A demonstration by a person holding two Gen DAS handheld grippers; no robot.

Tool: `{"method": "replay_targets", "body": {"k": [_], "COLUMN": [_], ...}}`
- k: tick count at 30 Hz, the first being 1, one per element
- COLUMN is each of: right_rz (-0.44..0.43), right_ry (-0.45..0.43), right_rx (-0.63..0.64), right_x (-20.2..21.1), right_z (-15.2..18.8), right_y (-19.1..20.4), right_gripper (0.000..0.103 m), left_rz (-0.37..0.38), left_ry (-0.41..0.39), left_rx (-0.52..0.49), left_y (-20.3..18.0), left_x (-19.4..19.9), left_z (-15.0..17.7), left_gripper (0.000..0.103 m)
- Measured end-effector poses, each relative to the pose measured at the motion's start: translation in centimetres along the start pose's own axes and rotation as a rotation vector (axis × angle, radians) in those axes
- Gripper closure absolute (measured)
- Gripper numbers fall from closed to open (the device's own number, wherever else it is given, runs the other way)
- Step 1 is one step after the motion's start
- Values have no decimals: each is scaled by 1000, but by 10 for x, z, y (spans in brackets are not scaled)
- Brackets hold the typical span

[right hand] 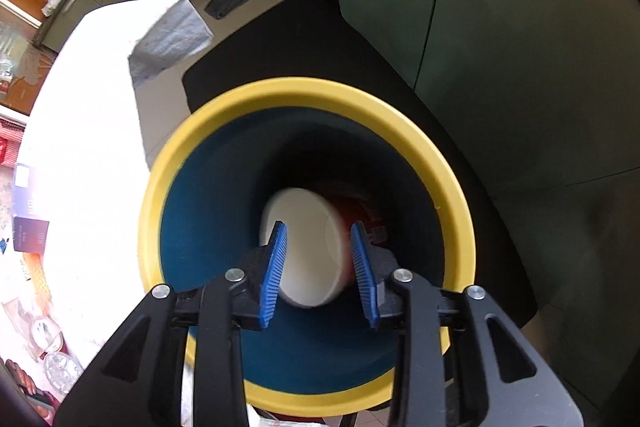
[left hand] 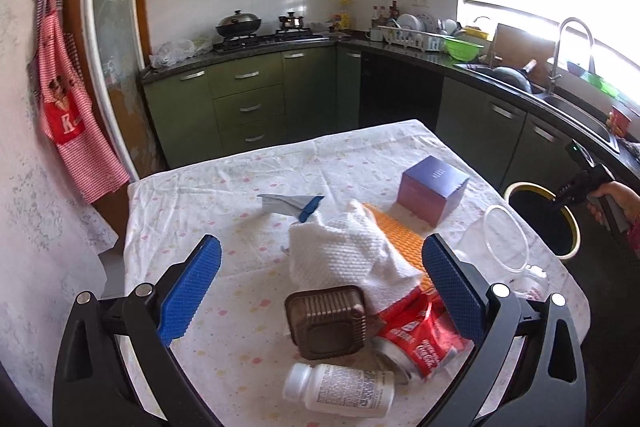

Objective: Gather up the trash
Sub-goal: 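Carry the noodle cup over the yellow bin and open the right tool, then grasp the blue printed box with the left tool and lift it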

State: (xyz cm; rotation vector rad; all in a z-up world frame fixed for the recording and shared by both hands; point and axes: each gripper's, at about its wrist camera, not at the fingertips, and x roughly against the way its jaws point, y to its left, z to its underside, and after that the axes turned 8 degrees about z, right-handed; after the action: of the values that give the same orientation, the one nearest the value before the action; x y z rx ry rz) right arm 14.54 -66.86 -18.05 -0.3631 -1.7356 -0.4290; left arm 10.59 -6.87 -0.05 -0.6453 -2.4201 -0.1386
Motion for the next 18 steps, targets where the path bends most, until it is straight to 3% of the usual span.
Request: {"method": "replay_targets", "body": {"k": [6, 8, 13, 18], "right_rz": [-75, -82, -118, -134], "right_ry": [-78, -99, -133, -129], "right_rx": [34, 47, 54, 71], "right_x": [34, 44, 58, 60], "right_z": [25, 35, 49, 60], "right_y": [9, 9, 17, 23], "right_gripper": [65, 65, 61, 60], "left_rz": [261, 345, 440, 522], "left_ry": [104, 122, 206, 371], "left_rx": [-95, -182, -408, -407], "left_y": [-30, -47, -85, -95], "left_x": [-35, -53, -119, -201], "left_z": [-51, -73, -104, -114], "left_gripper": [4, 4, 4, 4]}}
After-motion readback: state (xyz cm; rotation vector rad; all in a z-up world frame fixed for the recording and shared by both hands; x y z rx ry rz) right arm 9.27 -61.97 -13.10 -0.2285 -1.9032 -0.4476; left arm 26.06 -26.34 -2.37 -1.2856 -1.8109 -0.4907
